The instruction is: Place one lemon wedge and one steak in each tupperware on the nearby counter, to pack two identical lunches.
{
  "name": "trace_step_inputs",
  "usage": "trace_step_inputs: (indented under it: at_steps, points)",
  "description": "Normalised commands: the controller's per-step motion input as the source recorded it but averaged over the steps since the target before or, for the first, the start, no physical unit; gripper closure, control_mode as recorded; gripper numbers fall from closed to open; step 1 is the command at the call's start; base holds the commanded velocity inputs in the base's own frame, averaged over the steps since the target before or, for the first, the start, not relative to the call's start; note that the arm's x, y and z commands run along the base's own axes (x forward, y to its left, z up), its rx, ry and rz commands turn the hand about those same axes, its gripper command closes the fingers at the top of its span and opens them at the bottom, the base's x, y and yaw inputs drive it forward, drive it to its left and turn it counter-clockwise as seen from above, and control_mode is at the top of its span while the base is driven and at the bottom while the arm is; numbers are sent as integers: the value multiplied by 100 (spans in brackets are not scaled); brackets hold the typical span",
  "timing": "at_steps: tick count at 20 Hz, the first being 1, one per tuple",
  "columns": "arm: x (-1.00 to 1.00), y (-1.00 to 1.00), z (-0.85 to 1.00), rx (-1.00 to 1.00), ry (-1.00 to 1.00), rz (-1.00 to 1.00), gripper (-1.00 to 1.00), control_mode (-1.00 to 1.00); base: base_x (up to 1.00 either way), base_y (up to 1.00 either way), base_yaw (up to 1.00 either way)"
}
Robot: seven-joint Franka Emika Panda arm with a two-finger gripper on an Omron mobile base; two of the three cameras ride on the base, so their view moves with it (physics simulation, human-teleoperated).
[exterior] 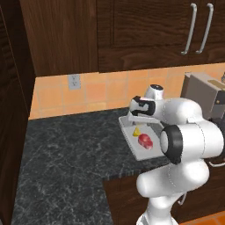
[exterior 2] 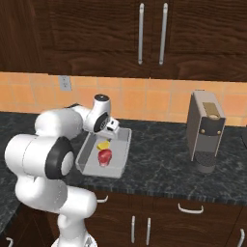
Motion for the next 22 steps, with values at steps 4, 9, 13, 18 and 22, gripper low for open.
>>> trace_step_inputs:
  at_steps: [4, 9, 13, 18, 22]
  points:
    - [-80, 0, 79, -1, 3, 0, -100, -100, 0, 0, 0]
    - [-85, 0, 66, -6, 3, 0, -100, -100, 0, 0, 0]
    - [-99, 0, 45, -5, -1, 1, -100, -100, 0, 0, 0]
    - [-75, 0, 51, -3, 0, 3, -100, -100, 0, 0, 0]
    - [-50, 0, 25, 0, -6, 2, -100, -100, 0, 0, 0]
